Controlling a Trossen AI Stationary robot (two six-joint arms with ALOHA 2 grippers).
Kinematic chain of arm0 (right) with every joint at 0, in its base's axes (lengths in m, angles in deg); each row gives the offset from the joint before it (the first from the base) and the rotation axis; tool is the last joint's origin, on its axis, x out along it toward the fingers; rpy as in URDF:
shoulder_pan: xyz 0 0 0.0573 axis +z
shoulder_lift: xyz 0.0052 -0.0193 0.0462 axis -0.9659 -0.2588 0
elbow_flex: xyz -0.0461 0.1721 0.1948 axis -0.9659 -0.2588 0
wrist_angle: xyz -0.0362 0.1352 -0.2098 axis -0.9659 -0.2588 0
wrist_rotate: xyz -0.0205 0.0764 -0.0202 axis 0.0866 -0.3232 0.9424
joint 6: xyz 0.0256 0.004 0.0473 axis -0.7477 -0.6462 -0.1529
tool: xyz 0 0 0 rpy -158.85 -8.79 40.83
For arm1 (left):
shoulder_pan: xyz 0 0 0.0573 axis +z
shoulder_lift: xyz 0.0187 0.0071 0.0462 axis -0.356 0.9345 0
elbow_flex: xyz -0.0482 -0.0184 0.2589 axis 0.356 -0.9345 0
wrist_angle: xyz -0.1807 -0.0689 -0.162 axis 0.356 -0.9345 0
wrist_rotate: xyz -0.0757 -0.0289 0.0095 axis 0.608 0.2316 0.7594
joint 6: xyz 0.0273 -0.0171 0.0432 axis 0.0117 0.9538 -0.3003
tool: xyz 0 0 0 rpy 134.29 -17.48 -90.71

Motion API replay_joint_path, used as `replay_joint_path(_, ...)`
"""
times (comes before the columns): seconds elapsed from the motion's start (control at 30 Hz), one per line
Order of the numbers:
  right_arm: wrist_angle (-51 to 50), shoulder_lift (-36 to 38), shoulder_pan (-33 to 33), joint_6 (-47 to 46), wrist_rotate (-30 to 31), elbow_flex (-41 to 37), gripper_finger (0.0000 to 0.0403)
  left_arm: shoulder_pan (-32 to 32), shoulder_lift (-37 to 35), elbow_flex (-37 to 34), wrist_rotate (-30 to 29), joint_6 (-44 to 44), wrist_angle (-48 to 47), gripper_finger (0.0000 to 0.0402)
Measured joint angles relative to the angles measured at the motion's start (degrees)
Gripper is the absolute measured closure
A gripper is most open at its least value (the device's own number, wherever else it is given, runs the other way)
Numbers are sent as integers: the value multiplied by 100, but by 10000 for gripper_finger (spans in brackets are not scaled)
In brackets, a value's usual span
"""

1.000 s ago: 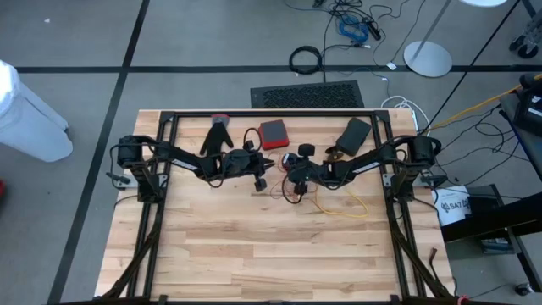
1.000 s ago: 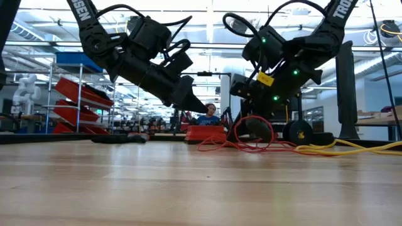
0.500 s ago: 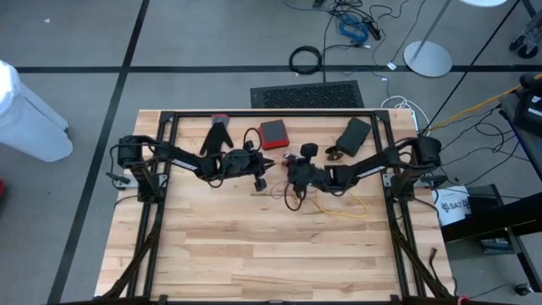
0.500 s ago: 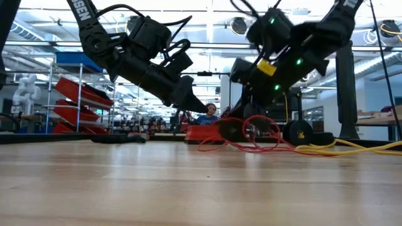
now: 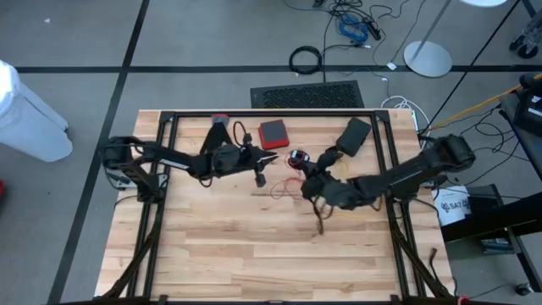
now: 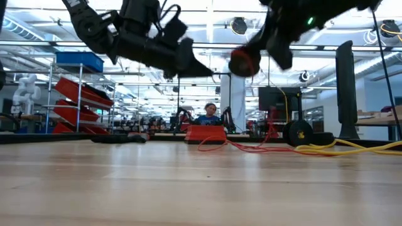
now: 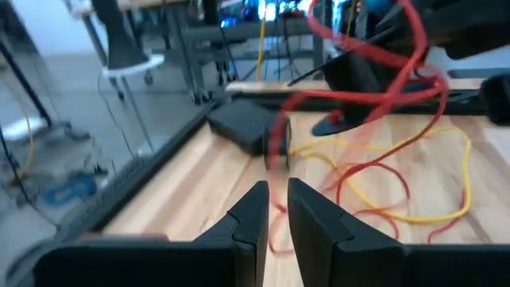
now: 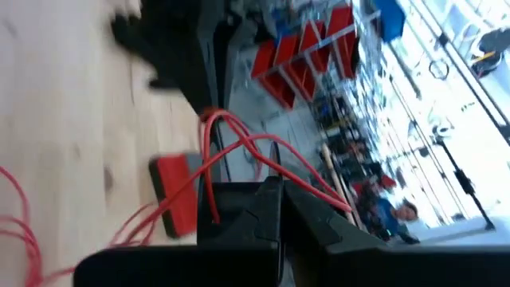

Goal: Coil cords
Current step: Uncoil the red wire from the spool

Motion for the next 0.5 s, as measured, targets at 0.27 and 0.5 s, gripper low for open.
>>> replay_joint_path(0.27, 1427, 740, 804, 1154, 48, 0, 403, -372, -500, 0, 34, -880, 91, 344)
replay_joint_path(0.5, 1173, 1172, 1218, 1198, -924, 0, 403, -417, -665, 0, -20, -919, 180, 344)
